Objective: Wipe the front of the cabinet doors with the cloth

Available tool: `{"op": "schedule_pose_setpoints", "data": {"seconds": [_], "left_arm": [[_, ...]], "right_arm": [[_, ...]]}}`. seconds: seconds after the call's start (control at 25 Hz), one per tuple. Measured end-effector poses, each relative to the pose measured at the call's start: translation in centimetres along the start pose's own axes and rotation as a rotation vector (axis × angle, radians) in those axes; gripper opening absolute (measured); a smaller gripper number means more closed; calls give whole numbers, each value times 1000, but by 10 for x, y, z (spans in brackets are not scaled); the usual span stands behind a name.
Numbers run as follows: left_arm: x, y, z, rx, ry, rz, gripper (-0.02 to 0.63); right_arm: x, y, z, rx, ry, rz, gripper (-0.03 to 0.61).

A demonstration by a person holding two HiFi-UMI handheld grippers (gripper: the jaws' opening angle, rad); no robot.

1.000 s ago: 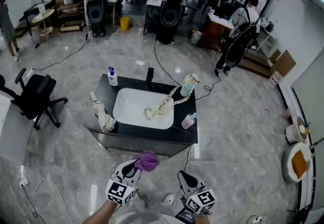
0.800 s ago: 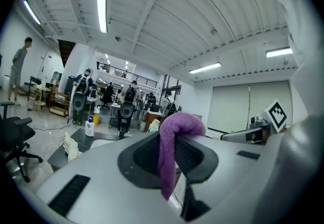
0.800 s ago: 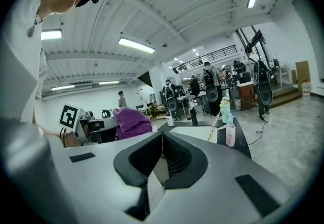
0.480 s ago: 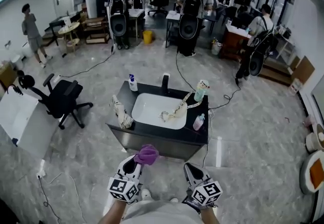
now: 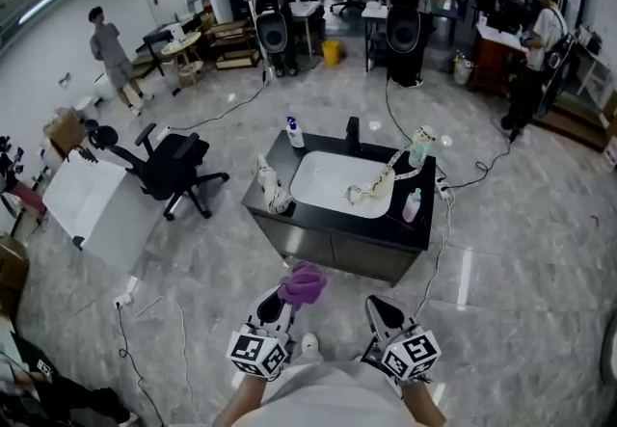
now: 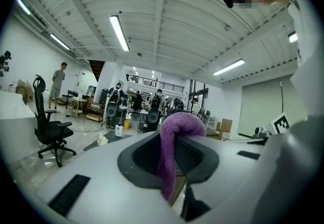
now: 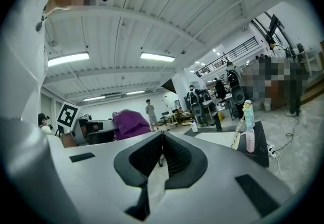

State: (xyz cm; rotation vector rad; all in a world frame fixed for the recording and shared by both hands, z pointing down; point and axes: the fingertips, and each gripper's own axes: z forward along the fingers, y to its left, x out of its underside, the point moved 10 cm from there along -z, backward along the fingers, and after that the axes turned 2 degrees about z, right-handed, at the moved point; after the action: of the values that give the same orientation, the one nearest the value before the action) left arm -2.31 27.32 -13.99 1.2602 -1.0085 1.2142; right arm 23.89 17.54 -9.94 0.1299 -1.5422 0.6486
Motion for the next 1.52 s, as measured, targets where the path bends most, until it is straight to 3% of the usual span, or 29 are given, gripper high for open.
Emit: {"op": "schedule_pose_setpoints", "data": {"seconds": [0.16,0.32,0.56,0.72,1.04,1.32,1.52], "left_arm": [[2,-2,-22,-41,-4,3,58],[4,13,-33,-41,-38,-12,58],[-3,56,-42,84,-115,-47,58],[-10,116,-52,177,-85,-26,58],[-17,227,-79,288,-30,-80,58],[-18,235,-84,400,-60,-38,58],[-21,228,-100,367,-59,-13,58]], "right_arm": [[0,0,-2,-38,8,-31,28],[-1,15,-6,-11,-2,-64,28],[6,61,-5,124,5,-77,28],[12,101,26,234,-37,-25,28],[20,193,76,417,-48,-5,28],[40,230,73,483,-71,-16,28],[44,223,49,494,-89,-14,26]]}}
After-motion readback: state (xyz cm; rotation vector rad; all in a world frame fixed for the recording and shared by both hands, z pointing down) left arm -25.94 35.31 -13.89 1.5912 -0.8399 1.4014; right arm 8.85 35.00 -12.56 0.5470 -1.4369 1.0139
